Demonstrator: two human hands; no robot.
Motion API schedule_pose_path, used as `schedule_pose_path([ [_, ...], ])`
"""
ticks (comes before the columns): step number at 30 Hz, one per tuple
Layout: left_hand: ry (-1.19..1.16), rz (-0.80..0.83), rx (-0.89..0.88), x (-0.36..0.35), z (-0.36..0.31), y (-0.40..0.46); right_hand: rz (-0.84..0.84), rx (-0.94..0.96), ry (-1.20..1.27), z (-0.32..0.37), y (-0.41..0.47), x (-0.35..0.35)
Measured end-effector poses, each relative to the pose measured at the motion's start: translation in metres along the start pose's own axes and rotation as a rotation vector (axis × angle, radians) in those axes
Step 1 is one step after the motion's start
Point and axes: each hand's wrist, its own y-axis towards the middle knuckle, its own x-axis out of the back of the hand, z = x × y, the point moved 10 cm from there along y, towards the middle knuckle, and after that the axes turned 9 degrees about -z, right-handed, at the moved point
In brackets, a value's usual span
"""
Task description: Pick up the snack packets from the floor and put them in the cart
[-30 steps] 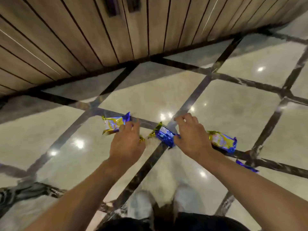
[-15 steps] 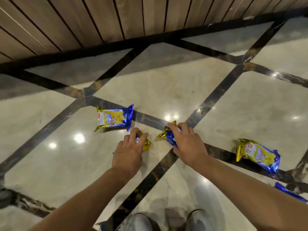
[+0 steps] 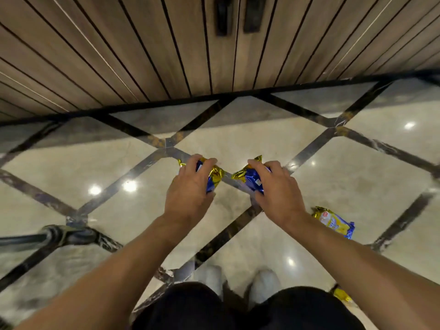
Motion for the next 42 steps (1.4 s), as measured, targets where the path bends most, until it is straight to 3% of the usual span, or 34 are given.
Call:
schedule_pose_path([
  [9,0.021,-0.200,0.063,0.413,-0.119,-0.073,-0.071,0.000,0.093,0.196,-0.067,0.372],
  [15,0.017,-0.311,0.241,0.608,-0.135,-0.160,-0.058,0.090,0.150,0.332,-0.124,0.522],
  [29,0.016,-0.643,0.716,0.719,-0.002,-0.409,0.042,0.526,0.248,0.564,-0.239,0.514],
  [35,-0.023,-0.744,0.778,0.749,0.071,-0.508,0.052,0.622,0.230,0.666,-0.317,0.482],
  [42,-0.043,-0.740,0.826,0.773,0.164,-0.597,0.115,0.627,0.265,0.758,-0.392,0.420],
])
